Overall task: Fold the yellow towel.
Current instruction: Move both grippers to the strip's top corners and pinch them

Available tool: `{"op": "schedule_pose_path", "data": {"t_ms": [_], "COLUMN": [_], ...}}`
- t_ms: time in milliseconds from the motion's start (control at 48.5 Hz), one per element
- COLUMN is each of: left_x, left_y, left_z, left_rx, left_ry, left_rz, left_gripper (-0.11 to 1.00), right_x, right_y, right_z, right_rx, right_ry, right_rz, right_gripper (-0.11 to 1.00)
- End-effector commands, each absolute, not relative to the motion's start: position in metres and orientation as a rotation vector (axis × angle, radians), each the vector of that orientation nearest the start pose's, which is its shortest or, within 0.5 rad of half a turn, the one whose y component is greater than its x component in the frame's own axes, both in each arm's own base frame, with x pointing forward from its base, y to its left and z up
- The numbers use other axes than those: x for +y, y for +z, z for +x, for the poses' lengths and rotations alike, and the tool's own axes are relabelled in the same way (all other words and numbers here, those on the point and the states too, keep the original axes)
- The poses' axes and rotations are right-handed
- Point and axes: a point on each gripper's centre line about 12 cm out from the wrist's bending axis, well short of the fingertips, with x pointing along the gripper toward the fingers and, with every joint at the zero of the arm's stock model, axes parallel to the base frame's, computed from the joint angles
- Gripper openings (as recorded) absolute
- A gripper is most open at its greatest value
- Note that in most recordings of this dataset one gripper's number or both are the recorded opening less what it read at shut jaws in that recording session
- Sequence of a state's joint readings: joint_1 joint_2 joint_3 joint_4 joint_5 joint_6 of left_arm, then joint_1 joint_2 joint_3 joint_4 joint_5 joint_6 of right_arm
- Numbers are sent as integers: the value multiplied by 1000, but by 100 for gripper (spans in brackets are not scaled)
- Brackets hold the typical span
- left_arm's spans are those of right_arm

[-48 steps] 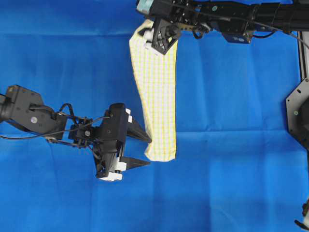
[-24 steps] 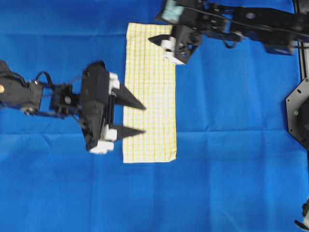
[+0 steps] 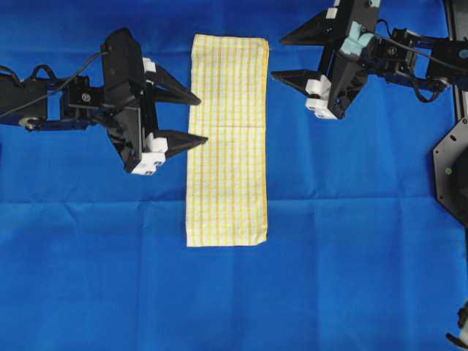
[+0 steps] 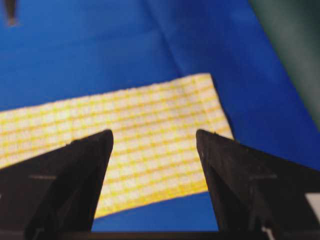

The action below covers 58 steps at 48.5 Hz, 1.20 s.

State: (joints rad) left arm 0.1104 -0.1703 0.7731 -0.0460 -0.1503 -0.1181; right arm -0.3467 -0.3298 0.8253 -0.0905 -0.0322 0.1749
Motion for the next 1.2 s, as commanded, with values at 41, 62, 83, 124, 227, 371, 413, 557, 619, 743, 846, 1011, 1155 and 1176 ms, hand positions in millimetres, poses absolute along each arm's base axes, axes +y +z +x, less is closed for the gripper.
{"op": "schedule_pose_path", "data": {"t_ms": [41, 62, 83, 124, 227, 371, 413, 557, 619, 743, 846, 1011, 1155, 1176], "left_x": [47, 47, 49, 50, 62, 85, 92, 125, 140, 167, 183, 198, 205, 205], "left_y": [219, 219, 220, 220, 219, 215, 213, 193, 180, 155, 142, 122, 107, 104], "left_z": [359, 360, 360, 360, 358, 357, 358, 361, 362, 363, 364, 369, 373, 374], "left_rx": [409, 409, 407, 407, 409, 410, 405, 405, 421, 460, 474, 489, 508, 514], "left_ry": [166, 167, 170, 174, 198, 243, 261, 338, 373, 433, 468, 495, 505, 505], "left_rz": [-183, -182, -181, -182, -151, -91, -82, -73, -83, -105, -116, -129, -137, -138], "left_gripper": [81, 81, 81, 81, 81, 82, 82, 82, 82, 82, 82, 81, 79, 79], "right_x": [-112, -112, -113, -114, -120, -140, -150, -177, -187, -205, -216, -226, -229, -229], "right_y": [241, 241, 241, 241, 240, 229, 222, 201, 192, 171, 154, 129, 118, 116], "right_z": [312, 314, 314, 316, 320, 327, 329, 332, 334, 335, 336, 342, 346, 347], "right_rx": [419, 418, 419, 421, 429, 459, 474, 519, 539, 579, 608, 642, 648, 650], "right_ry": [-355, -355, -357, -358, -371, -417, -441, -506, -527, -569, -594, -611, -625, -627], "right_rz": [163, 163, 164, 164, 168, 187, 200, 244, 258, 295, 320, 351, 383, 388], "right_gripper": [69, 69, 69, 69, 69, 70, 70, 73, 74, 74, 74, 74, 74, 74]}}
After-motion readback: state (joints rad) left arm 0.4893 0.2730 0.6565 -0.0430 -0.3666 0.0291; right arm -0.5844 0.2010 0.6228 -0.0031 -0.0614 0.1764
